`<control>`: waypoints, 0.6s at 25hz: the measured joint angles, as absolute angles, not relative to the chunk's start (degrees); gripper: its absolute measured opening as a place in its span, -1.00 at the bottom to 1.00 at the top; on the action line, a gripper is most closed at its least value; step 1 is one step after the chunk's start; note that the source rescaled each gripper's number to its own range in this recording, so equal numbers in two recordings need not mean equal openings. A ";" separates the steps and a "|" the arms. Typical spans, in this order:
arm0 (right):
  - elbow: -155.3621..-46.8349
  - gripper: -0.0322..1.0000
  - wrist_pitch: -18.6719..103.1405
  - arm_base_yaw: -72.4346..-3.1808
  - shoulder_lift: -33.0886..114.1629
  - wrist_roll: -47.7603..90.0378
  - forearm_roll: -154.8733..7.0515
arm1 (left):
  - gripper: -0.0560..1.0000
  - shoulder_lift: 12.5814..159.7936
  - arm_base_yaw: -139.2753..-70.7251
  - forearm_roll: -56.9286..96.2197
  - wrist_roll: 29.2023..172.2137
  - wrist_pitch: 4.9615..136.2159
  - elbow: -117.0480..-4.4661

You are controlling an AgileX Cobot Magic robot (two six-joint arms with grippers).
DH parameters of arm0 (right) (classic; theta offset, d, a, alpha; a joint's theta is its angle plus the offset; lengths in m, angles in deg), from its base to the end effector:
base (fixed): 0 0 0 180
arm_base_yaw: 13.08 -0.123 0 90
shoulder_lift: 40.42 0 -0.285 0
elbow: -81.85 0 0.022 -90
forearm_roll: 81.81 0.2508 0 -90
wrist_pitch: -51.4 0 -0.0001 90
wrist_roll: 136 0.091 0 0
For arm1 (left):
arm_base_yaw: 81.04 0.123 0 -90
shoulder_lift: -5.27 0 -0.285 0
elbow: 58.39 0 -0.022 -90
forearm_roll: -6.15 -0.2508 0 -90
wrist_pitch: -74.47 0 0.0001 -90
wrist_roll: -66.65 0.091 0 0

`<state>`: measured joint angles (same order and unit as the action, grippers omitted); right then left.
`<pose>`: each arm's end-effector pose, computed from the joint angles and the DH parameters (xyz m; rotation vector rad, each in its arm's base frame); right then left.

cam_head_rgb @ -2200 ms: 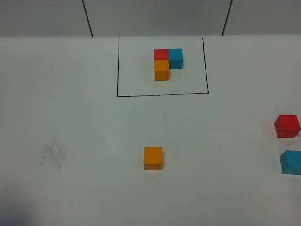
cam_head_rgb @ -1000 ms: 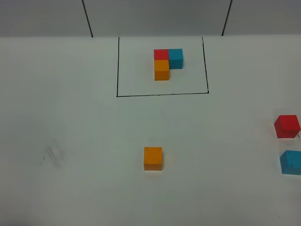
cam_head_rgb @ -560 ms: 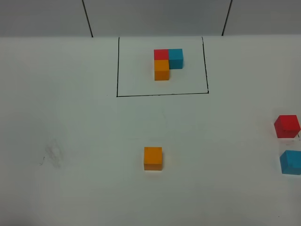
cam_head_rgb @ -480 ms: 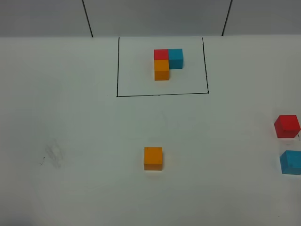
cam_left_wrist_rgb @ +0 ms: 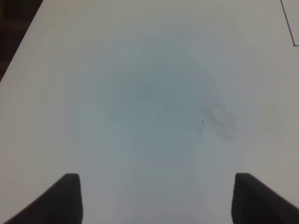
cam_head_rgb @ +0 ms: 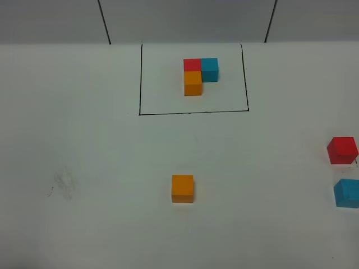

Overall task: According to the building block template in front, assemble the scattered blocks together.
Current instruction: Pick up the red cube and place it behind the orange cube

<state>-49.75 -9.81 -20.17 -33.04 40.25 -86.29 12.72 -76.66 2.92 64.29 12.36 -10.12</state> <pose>-0.0059 -0.0070 0.2777 -0.1883 2.0311 -0.0570 -0.0077 0.0040 0.2769 -0.1246 2.0526 0.0894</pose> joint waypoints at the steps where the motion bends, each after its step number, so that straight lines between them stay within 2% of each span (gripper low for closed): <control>1: -49.75 -0.94 -9.81 -20.17 -33.04 40.25 -86.29 | 0.06 12.72 -76.66 2.92 64.29 12.36 -10.12; 5: -49.75 -0.94 -9.81 -20.17 -33.04 40.71 -86.63 | 0.06 12.72 -76.66 2.92 64.34 12.41 -10.12; 9: -49.75 -0.90 -9.86 -20.11 -32.81 46.90 -87.25 | 0.06 12.72 -76.66 2.86 64.34 12.41 -10.12; 15: -50.59 -0.62 -8.65 -20.07 -20.00 56.10 -86.39 | 0.06 12.72 -76.66 2.86 64.34 12.41 -10.12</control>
